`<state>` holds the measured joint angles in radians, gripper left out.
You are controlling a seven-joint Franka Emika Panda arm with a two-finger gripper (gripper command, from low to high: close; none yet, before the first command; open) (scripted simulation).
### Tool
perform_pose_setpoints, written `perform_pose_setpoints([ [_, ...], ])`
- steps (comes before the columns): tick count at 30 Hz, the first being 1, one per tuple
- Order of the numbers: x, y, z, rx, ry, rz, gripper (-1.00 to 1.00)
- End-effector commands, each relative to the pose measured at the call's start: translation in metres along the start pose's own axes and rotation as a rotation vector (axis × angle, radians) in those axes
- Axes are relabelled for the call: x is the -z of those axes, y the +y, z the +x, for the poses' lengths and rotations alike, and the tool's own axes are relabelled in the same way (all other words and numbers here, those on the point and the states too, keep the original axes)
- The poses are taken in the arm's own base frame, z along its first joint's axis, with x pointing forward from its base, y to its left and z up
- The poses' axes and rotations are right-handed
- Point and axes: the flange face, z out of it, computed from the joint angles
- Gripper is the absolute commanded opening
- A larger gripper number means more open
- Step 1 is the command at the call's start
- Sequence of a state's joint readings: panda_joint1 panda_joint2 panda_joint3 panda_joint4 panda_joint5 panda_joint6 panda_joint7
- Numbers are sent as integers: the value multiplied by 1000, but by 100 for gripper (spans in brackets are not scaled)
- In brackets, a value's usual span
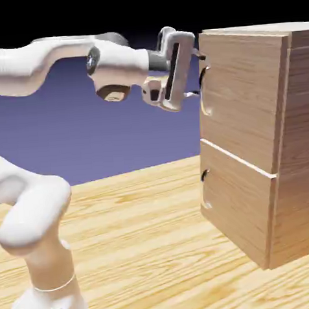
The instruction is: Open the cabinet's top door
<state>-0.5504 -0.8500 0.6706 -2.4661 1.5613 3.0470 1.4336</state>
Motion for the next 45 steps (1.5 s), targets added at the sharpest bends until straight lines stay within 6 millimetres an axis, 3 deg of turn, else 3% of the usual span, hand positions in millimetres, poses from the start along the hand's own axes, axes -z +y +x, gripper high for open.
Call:
perform_pose_setpoints([
  [1,0,3,-3,-47,-10,7,100],
  [10,-4,44,-21,-461,-101,40,100],
  [20,-29,108,-26,-916,-179,22,100],
  [31,-74,191,-8,-1404,-208,-27,100],
  [32,-74,191,-8,-1404,-208,-27,100],
  [37,-123,185,-16,-1404,-208,-27,100],
  [38,-123,185,-16,-1404,-208,-27,-100],
  [45,-86,173,2,-1389,-196,-161,-100],
])
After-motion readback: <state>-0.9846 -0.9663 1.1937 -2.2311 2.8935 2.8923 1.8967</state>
